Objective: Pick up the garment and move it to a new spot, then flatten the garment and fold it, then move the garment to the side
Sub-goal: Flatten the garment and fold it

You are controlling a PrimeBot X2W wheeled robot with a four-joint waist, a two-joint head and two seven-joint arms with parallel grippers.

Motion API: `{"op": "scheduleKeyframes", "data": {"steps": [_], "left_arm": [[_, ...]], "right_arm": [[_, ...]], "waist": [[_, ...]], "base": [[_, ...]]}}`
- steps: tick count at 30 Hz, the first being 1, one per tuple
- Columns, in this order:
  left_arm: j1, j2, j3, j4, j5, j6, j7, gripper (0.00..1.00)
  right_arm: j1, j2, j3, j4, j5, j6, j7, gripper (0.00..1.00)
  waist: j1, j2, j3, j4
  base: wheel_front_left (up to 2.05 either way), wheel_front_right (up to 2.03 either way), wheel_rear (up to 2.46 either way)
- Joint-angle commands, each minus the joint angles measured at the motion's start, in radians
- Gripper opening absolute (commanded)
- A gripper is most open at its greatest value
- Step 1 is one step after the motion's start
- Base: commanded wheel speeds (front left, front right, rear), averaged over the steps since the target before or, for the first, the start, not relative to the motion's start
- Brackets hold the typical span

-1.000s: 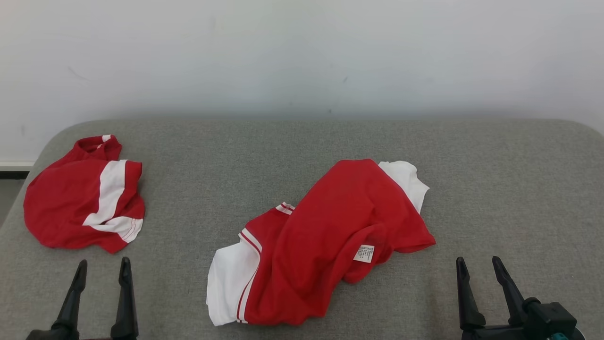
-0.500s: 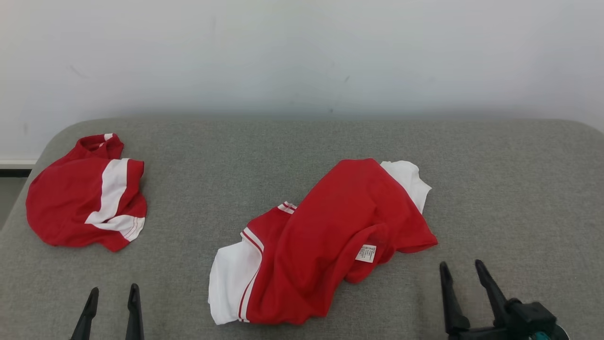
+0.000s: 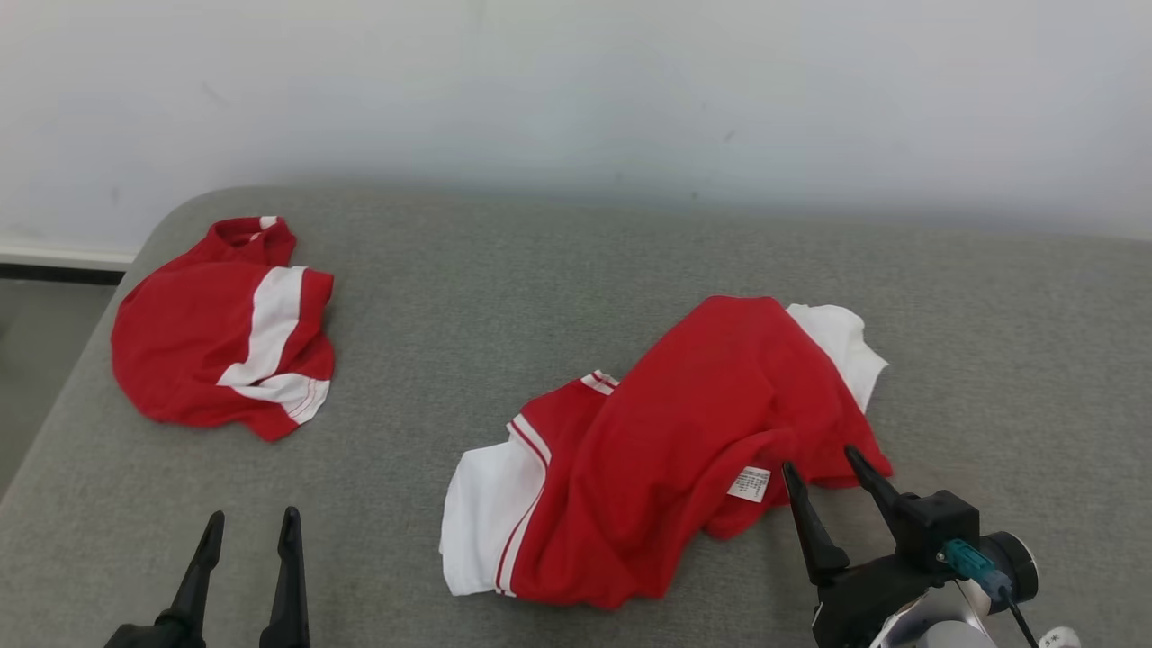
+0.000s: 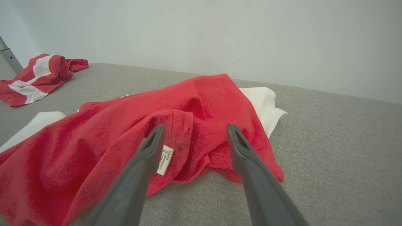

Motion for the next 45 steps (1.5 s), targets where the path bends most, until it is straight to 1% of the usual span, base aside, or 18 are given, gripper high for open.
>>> {"op": "scheduleKeyframes", "data": {"steps": [1,8,9,10,11,15,18,23,27,28,31,35,38,40,41,42,43,45], "left_arm": [[-0.014,-0.003,-0.001,0.003,0.005,-0.003,-0.004,1.00],[-0.024,-0.005,-0.006,0.017,0.008,-0.008,-0.004,1.00],[-0.024,-0.004,-0.007,0.019,0.008,-0.006,-0.004,1.00],[-0.026,-0.004,-0.008,0.020,0.009,-0.005,-0.004,1.00],[-0.028,-0.004,-0.010,0.021,0.009,-0.006,-0.004,1.00],[-0.019,-0.002,-0.002,0.025,0.009,-0.007,-0.004,1.00],[-0.001,-0.005,0.001,0.032,0.009,-0.007,-0.004,1.00],[0.018,-0.017,-0.004,0.048,0.003,-0.006,-0.004,1.00],[0.032,-0.027,-0.012,0.061,0.005,-0.006,-0.004,1.00],[0.032,-0.027,-0.012,0.061,0.005,-0.006,-0.004,1.00],[0.026,-0.027,-0.015,0.071,-0.002,-0.006,-0.004,1.00],[0.016,-0.030,-0.012,0.079,-0.006,-0.006,-0.004,1.00],[0.011,-0.033,-0.010,0.084,-0.006,-0.006,-0.004,1.00],[0.013,-0.036,-0.012,0.085,-0.002,-0.006,-0.004,1.00],[0.015,-0.037,-0.012,0.084,0.001,-0.006,-0.004,1.00],[0.017,-0.038,-0.010,0.083,0.003,-0.006,-0.004,1.00],[0.020,-0.039,-0.008,0.082,0.004,-0.006,-0.004,1.00],[0.024,-0.041,-0.003,0.080,0.005,-0.006,-0.004,1.00]], "right_arm": [[-0.019,-0.015,0.010,0.033,0.007,-0.002,0.002,1.00],[-0.090,-0.022,0.044,0.203,0.045,-0.002,-0.026,1.00],[-0.097,-0.020,0.050,0.219,0.051,-0.002,-0.029,0.76],[-0.104,-0.019,0.059,0.233,0.055,-0.002,-0.031,0.01],[-0.112,-0.019,0.063,0.245,0.063,-0.002,-0.035,0.00],[-0.128,-0.021,0.081,0.265,0.079,-0.002,-0.044,0.00],[-0.111,-0.027,0.084,0.243,0.085,-0.002,-0.047,0.00],[-0.025,-0.050,0.071,0.108,0.069,-0.002,-0.046,0.00],[0.062,-0.088,0.063,-0.017,0.068,-0.002,-0.045,0.00],[0.062,-0.088,0.063,-0.017,0.068,-0.002,-0.045,0.00],[0.118,-0.121,0.051,-0.090,0.064,-0.002,-0.044,0.00],[0.195,-0.156,0.017,-0.173,0.068,-0.002,-0.017,0.00],[0.251,-0.175,-0.013,-0.211,0.081,-0.002,0.011,0.00],[0.279,-0.177,-0.029,-0.226,0.087,-0.002,0.023,0.00],[0.289,-0.173,-0.037,-0.231,0.092,-0.002,0.024,0.28],[0.299,-0.168,-0.046,-0.237,0.092,-0.002,0.025,0.95],[0.306,-0.163,-0.054,-0.242,0.092,-0.002,0.025,1.00],[0.317,-0.150,-0.068,-0.254,0.093,-0.002,0.017,1.00]], "waist": [[-0.0001,0.0000,0.011,0.032],[-0.0001,0.0000,0.019,0.090],[-0.0001,0.0000,0.021,0.094],[-0.0001,0.0000,0.023,0.098],[-0.0001,0.0000,0.023,0.102],[-0.0001,0.0000,0.019,0.096],[-0.0001,0.0000,0.008,0.072],[-0.0001,0.0000,-0.015,0.013],[-0.0001,0.0000,-0.028,-0.038],[-0.0001,0.0000,-0.028,-0.038],[-0.0001,0.0000,-0.027,-0.069],[-0.0001,0.0000,-0.023,-0.094],[-0.0001,0.0000,-0.018,-0.104],[-0.0001,0.0000,-0.016,-0.107],[-0.0001,0.0000,-0.016,-0.108],[-0.0001,0.0000,-0.016,-0.110],[-0.0001,0.0000,-0.016,-0.111],[-0.0001,0.0000,-0.017,-0.112]], "base": [[0.00,0.00,0.00],[0.00,0.00,0.00],[0.00,0.00,0.00],[0.00,0.00,0.00],[0.00,0.00,0.00],[0.00,0.00,0.00],[0.00,0.00,0.00],[0.00,0.00,0.00],[0.00,0.00,0.00],[0.00,0.00,0.00],[0.00,0.00,0.00],[0.00,0.00,0.00],[0.00,0.00,0.00],[0.00,0.00,0.00],[0.00,0.00,0.00],[0.00,0.00,0.00],[0.00,0.00,0.00],[0.00,0.00,0.00]]}}
